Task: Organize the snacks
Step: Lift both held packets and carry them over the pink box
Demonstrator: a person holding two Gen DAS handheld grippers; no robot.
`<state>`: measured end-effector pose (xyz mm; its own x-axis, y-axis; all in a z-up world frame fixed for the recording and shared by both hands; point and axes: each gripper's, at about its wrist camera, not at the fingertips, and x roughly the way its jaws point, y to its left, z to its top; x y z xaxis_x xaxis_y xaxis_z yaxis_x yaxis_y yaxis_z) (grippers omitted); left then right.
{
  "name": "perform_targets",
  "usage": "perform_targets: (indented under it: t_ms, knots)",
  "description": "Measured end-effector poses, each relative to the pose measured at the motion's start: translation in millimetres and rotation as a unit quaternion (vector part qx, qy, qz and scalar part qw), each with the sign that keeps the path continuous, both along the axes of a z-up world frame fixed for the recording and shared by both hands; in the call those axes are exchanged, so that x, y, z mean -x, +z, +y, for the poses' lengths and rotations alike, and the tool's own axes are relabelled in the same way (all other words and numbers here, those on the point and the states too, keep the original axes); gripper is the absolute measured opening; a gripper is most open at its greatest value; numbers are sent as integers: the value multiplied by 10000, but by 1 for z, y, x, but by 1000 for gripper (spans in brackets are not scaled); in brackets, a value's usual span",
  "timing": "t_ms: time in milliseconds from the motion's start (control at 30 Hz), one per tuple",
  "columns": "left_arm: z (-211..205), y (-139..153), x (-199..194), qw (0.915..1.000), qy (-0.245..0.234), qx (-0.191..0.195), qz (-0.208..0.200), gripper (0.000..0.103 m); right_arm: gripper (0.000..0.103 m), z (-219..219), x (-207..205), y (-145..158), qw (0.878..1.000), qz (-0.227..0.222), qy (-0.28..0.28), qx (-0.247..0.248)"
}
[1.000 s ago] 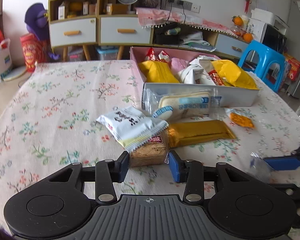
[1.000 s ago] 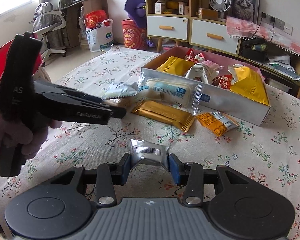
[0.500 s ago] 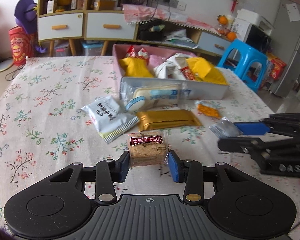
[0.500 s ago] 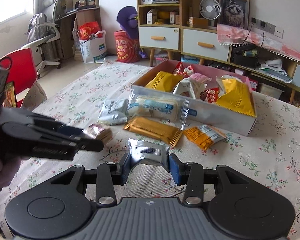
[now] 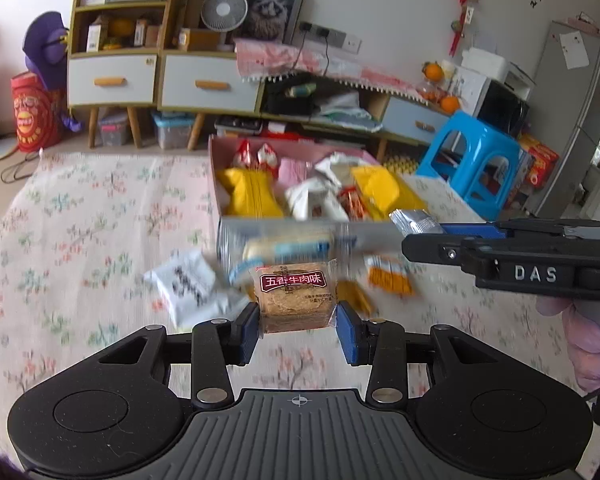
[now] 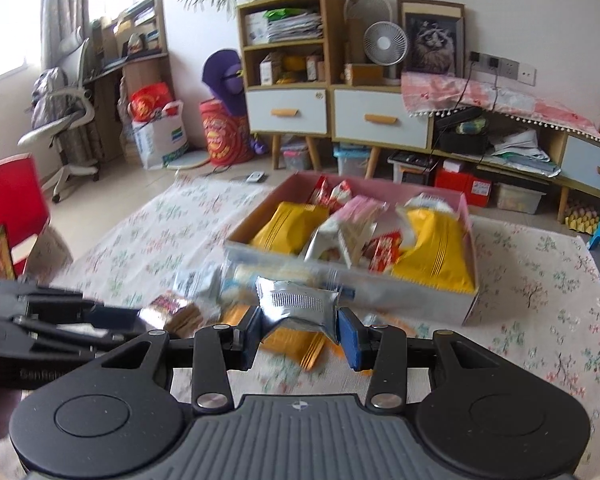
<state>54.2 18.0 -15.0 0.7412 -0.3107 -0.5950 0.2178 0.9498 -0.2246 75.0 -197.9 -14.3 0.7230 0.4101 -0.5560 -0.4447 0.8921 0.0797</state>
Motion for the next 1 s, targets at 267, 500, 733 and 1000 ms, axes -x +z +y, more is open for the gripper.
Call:
perform_targets:
  t_ms: [267, 500, 733, 1000]
  knots:
    - [-1, 15, -43, 9995, 142, -115, -263, 38, 31, -6, -52, 9, 9985, 141, -367, -380]
    - [-15, 12, -101, 9989, 125, -298, -331, 38, 32, -13, -104, 7, 9946, 305, -784, -604]
    - [-32, 4, -143, 9990, 111, -321, -289, 38, 32, -12, -144, 3, 9918, 404, -1080, -543]
    - [-48, -5, -163, 9976, 147, -593, -324, 38, 32, -18, -160, -4, 9892, 515, -1247, -576]
